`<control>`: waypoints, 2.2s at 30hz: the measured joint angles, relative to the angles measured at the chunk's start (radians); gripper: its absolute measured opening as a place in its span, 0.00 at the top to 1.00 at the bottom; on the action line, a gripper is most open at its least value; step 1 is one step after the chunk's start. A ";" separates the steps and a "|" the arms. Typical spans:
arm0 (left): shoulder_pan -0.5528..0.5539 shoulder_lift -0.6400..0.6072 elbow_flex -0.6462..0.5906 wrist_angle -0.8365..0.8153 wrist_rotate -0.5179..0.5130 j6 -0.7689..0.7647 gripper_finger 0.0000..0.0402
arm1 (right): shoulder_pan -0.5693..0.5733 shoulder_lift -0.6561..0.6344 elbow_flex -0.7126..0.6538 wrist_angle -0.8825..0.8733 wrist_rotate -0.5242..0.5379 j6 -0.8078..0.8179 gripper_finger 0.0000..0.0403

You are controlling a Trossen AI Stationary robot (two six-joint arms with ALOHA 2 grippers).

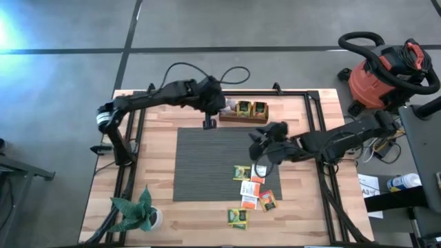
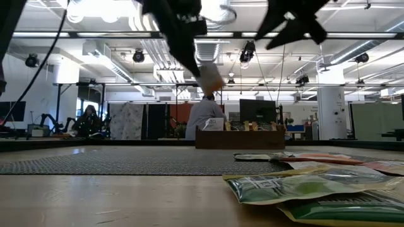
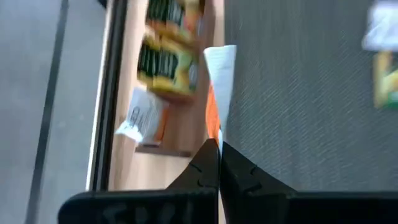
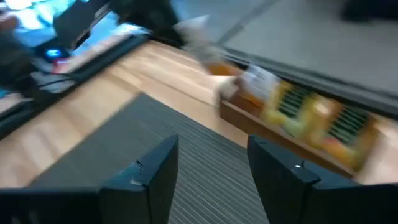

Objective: Pick & Place Tea
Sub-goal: Put the white tea bag into the left section of the wooden organizer

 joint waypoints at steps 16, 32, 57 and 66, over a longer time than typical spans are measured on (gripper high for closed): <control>0.083 0.433 0.392 -0.203 -0.124 0.111 1.00 | -0.001 -0.084 0.000 -0.263 -0.003 0.209 0.53; 0.096 0.552 0.583 -0.419 -0.161 0.035 1.00 | -0.001 -0.084 -0.002 -0.327 -0.034 0.223 0.53; 0.098 0.552 0.475 -0.209 -0.242 0.086 0.99 | -0.001 -0.084 -0.053 -0.326 -0.059 0.294 0.53; 0.098 0.552 0.475 -0.179 -0.213 0.027 0.89 | -0.001 -0.084 -0.061 -0.325 -0.060 0.312 0.53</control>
